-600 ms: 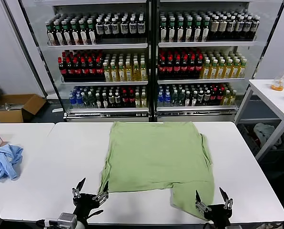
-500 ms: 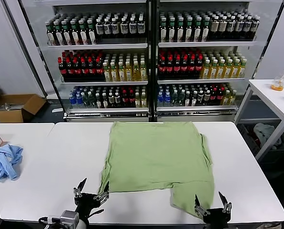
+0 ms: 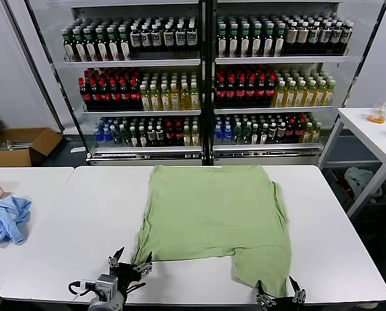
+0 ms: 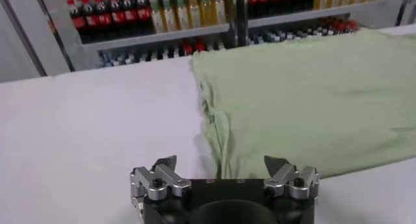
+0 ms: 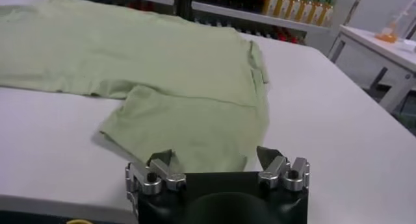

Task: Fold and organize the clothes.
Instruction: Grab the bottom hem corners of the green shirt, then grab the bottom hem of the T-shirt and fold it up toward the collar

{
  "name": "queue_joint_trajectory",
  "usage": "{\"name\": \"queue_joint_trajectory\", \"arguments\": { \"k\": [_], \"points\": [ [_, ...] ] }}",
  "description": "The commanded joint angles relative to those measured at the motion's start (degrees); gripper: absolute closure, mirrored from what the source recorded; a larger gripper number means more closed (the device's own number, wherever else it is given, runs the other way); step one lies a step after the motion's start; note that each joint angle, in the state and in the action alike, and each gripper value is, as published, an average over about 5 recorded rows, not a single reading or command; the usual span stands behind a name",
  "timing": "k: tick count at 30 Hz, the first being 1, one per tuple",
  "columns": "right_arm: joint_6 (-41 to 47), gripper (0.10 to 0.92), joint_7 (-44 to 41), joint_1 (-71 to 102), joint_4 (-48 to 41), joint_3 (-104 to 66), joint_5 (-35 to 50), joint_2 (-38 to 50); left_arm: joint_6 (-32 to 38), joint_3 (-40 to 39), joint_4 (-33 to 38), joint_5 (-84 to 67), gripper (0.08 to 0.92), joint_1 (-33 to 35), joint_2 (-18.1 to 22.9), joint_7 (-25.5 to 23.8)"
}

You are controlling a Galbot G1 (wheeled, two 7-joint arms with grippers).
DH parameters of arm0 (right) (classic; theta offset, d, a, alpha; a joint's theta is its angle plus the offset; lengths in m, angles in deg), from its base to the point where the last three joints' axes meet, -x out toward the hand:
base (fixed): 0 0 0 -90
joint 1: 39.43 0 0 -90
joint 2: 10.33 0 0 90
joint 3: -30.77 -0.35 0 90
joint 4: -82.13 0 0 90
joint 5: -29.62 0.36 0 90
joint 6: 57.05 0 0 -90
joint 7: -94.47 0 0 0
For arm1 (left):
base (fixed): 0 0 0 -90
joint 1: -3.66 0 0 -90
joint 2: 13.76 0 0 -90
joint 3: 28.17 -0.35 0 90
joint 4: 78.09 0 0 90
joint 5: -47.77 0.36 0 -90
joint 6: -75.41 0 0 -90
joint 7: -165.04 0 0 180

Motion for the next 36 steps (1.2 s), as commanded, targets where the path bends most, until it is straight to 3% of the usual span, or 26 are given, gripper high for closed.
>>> {"name": "queue_joint_trajectory", "arguments": {
  "k": [1,15,21,26,36],
  "points": [
    [1.5,0.327,1.1,0.3,-0.3,1.0,3.1,-0.6,-1.6,-0.2,-1.8,-2.0,0.202,-1.3,-0.7,-0.5],
    [3.1,0.734,1.5,1.5,1.2,0.5,10.4,-0.5,-1.5,0.5,-1.2,-3.6,0.588,0.2,-1.6,-2.9],
    [-1.3,0.895,-1.0,2.5,3.2,-0.4,10.8,0.1,-0.4,1.4,0.5,-7.1,0.762,0.8,-1.6,-3.2],
    [-8.0,0.920,-4.3,4.9,6.9,-2.6,9.9,1.5,1.5,3.3,5.2,-11.0,0.892,2.7,-1.6,-3.2],
    [-14.4,0.920,-6.7,6.4,13.2,-11.6,11.5,5.3,2.0,7.6,12.3,-15.8,0.916,5.6,-1.9,-3.2]
  ]
}}
